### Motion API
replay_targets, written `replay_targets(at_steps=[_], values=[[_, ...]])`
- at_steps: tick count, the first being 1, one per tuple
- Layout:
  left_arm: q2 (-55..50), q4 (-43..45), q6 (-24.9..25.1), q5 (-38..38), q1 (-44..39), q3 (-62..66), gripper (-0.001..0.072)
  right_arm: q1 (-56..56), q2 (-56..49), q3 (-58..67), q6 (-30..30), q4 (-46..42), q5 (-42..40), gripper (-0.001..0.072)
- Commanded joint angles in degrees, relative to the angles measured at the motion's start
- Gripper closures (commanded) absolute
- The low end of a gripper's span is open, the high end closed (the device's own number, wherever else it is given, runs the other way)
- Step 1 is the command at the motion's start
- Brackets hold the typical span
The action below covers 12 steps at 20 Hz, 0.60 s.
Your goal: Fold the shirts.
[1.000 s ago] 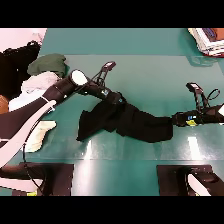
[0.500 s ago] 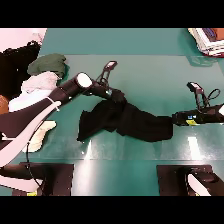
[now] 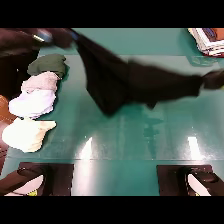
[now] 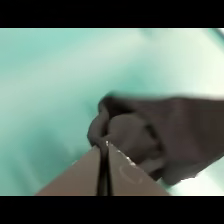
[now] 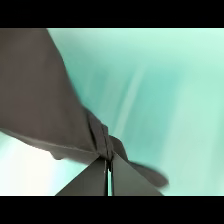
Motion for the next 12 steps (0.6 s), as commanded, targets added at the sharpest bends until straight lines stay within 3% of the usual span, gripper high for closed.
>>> replay_targets(at_steps=[1,4,7,10,12], values=[[8.81,9.64,0.20,-0.74,2.36,9.79,0.0684,-0.04,-0.15,16.44,-0.50,-5.68,-1.73,0.0698],[10.95,10.58,0.17,-5.79,2.36,13.70,0.0683,-0.02,-2.14,23.71,-0.50,-5.09,2.19,0.0698],[10.56,10.91,-1.49,-21.53,2.36,10.73,0.0684,-0.02,-5.42,22.73,-0.48,-5.01,11.78,0.0698],[11.13,10.73,-4.96,-33.88,2.36,-2.45,0.0685,-0.02,-7.74,13.77,-0.50,-5.03,18.43,0.0699],[12.76,10.10,-4.92,-36.61,2.34,-15.45,0.0685,-0.02,-7.41,5.44,-0.48,-5.03,18.60,0.0699]])
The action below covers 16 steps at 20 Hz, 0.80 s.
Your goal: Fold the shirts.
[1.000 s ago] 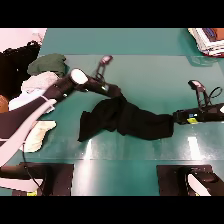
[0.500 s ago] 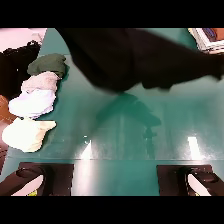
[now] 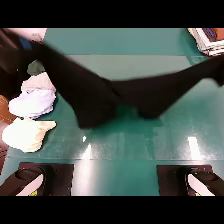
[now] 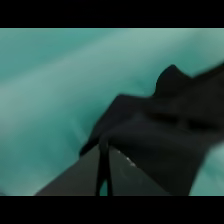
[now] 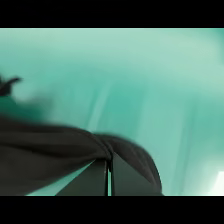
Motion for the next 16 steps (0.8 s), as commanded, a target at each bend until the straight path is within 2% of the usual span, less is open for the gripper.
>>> replay_targets(at_steps=[1,5,8,9,10,11,14,16], values=[[2.58,-0.83,-1.40,-9.35,0.04,-19.39,0.0685,-0.02,-0.22,-11.91,0.00,-0.15,3.45,0.0698],[2.89,-8.26,0.28,-10.58,0.04,-39.74,0.0684,-0.02,2.60,-22.93,0.00,-0.15,2.08,0.0698],[2.86,-12.22,1.97,-8.09,0.04,-45.99,0.0682,-0.02,4.26,-26.23,0.00,-0.15,0.37,0.0698],[2.86,-12.15,1.97,-7.43,0.07,-46.64,0.0596,-0.02,4.59,-26.67,0.00,-0.13,-0.09,0.0698],[2.86,-12.02,1.64,-6.75,0.07,-46.77,0.0312,-0.02,4.57,-26.75,0.02,-0.13,-0.28,0.0698],[2.86,-12.09,1.29,-5.75,0.07,-46.75,0.0185,-0.02,4.52,-26.75,0.02,-0.13,-0.39,0.0698],[2.84,-11.98,1.05,-1.29,0.07,-46.49,0.0186,-0.02,4.52,-26.75,0.02,-0.13,-0.68,0.0698],[2.67,-11.96,0.98,4.92,0.07,-45.16,0.0186,-0.02,4.52,-26.75,0.02,-0.13,-0.68,0.0698]])
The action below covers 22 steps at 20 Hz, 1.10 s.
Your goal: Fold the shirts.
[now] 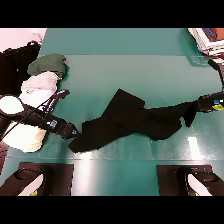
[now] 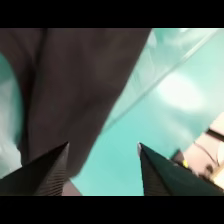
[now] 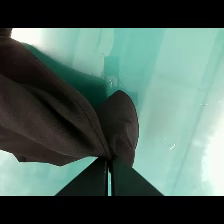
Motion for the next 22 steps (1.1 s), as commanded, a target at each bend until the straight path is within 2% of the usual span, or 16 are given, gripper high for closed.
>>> replay_targets(at_steps=[1,3,5,8,10,15,22], values=[[-0.61,-0.31,-0.83,10.01,0.04,1.05,0.0186,0.00,0.13,-0.37,0.02,0.04,-0.26,0.0698],[-3.23,-0.26,-1.18,15.82,0.04,2.45,0.0186,0.00,0.13,-0.39,0.02,0.04,-0.28,0.0699],[-8.57,-0.28,-1.16,18.49,0.04,4.28,0.0185,0.00,0.13,-0.39,0.02,0.07,-0.61,0.0698],[-18.34,-0.46,-0.57,17.29,0.04,5.75,0.0185,0.00,0.13,-0.39,0.02,0.07,-0.61,0.0698],[-23.47,-2.58,2.80,15.54,0.04,5.73,0.0186,0.00,0.13,-0.39,0.02,0.04,-0.61,0.0698],[-30.12,-11.47,5.79,21.79,-0.48,8.09,0.0186,0.00,-1.25,-0.39,0.04,0.15,-0.28,0.0698],[-39.28,-11.85,4.79,27.93,-9.99,17.68,0.0186,0.00,-5.95,-0.39,0.07,3.10,-0.02,0.0699]])
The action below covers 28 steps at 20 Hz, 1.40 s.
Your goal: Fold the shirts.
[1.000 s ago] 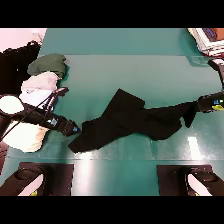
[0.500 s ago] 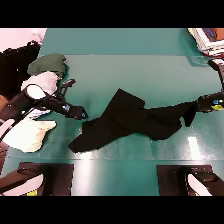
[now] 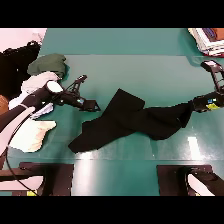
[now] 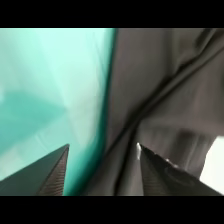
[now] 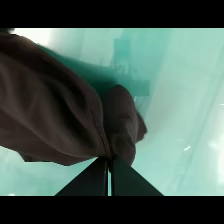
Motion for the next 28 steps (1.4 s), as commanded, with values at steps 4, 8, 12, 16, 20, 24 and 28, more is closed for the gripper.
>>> replay_targets(at_steps=[4,8,12,16,20,24,28], values=[[-10.10,-1.55,-2.16,3.26,-7.78,9.29,0.0187,0.00,-1.25,-0.02,0.04,1.01,-0.26,0.0698],[-11.91,-1.27,-5.01,5.86,-9.07,10.86,0.0301,-0.02,1.62,-0.02,0.07,0.90,-1.42,0.0699],[-11.91,-1.36,-5.03,6.82,-8.98,11.08,0.0683,0.00,3.50,-0.02,0.68,0.92,-3.56,0.0698],[-10.95,-1.29,-5.05,-3.89,-4.22,20.85,0.0684,0.00,4.83,0.87,0.63,0.83,-9.25,0.0698],[-0.31,-0.87,-5.07,-6.97,4.17,35.54,0.0684,-0.02,2.34,13.07,0.59,0.83,-10.58,0.0699],[12.66,3.15,-5.05,-6.56,9.38,49.22,0.0683,0.00,-2.84,30.18,0.57,0.94,-10.12,0.0698],[22.99,11.85,-5.05,-5.55,9.38,58.71,0.0683,0.00,-5.01,44.02,0.50,0.90,-7.82,0.0698]])
